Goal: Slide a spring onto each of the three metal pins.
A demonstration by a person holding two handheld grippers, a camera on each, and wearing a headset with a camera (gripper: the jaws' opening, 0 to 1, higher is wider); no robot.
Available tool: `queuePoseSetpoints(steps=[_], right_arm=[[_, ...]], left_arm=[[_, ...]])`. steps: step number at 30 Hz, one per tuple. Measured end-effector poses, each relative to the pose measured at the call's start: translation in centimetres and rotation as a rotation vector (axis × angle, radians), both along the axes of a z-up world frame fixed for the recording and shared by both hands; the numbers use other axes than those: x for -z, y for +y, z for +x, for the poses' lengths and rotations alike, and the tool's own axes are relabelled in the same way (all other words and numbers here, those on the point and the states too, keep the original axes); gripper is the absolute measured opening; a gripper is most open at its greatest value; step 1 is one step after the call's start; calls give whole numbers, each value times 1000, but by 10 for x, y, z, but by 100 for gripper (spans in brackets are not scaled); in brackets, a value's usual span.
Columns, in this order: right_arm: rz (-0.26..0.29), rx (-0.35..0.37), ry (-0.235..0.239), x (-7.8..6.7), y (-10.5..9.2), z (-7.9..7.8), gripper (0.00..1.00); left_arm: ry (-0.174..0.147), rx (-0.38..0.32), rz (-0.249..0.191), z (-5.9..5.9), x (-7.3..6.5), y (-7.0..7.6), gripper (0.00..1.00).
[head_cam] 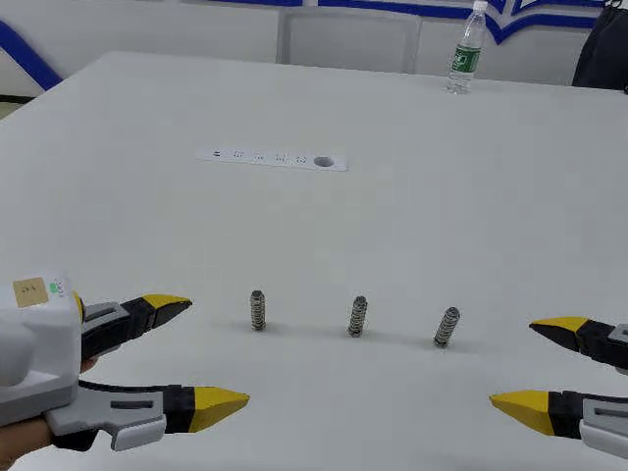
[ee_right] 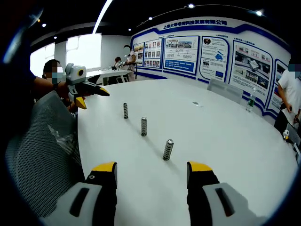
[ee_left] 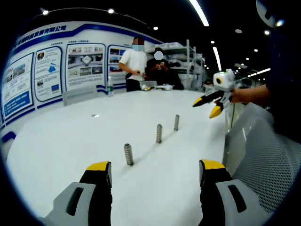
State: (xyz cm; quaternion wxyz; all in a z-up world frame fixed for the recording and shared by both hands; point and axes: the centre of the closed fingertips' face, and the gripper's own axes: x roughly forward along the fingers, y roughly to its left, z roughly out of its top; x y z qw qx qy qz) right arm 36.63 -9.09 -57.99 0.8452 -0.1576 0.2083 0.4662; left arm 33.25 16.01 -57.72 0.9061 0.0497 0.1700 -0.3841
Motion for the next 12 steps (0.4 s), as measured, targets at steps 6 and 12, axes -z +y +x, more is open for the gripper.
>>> queuePoseSetpoints(steps=[6, 12], right_arm=[[-2, 6, 6, 2, 0, -1, 62], [5, 9, 9, 3, 1, -1, 62]], left_arm=[[5, -2, -7, -2, 2, -1, 78], [10, -3, -9, -3, 3, -1, 78]])
